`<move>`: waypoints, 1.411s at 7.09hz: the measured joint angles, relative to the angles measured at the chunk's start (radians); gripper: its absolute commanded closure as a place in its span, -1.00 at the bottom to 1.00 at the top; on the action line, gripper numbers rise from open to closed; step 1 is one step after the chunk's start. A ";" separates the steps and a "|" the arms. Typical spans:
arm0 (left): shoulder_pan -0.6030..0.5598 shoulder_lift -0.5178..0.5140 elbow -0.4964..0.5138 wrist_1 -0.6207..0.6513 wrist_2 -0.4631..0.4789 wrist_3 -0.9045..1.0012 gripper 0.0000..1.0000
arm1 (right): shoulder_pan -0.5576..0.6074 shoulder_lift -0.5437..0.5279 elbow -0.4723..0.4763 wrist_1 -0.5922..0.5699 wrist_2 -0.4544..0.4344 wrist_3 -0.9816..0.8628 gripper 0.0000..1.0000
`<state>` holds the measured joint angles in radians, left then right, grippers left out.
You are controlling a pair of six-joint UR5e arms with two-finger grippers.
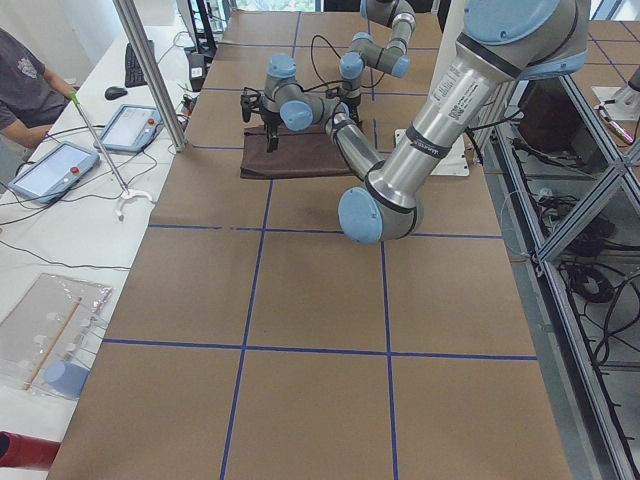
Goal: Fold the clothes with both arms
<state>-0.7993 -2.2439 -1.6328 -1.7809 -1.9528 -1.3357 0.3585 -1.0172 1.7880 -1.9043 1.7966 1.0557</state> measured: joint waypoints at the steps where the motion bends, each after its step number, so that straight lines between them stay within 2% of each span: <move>1: 0.000 0.001 0.000 0.000 0.000 -0.005 -1.00 | 0.016 -0.019 0.007 -0.001 0.000 -0.004 -1.00; 6: 0.002 0.002 -0.001 0.000 0.000 -0.016 -1.00 | 0.091 -0.156 0.136 -0.005 0.000 -0.055 -1.00; 8: 0.002 0.003 -0.001 -0.001 0.000 -0.014 -1.00 | 0.132 -0.089 0.121 0.004 -0.003 -0.061 -1.00; 10: 0.002 0.004 0.000 -0.001 -0.001 -0.010 -1.00 | 0.177 0.070 -0.036 0.044 -0.005 -0.066 -1.00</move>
<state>-0.7973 -2.2402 -1.6327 -1.7821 -1.9541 -1.3455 0.5355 -0.9471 1.7522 -1.8606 1.7920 0.9894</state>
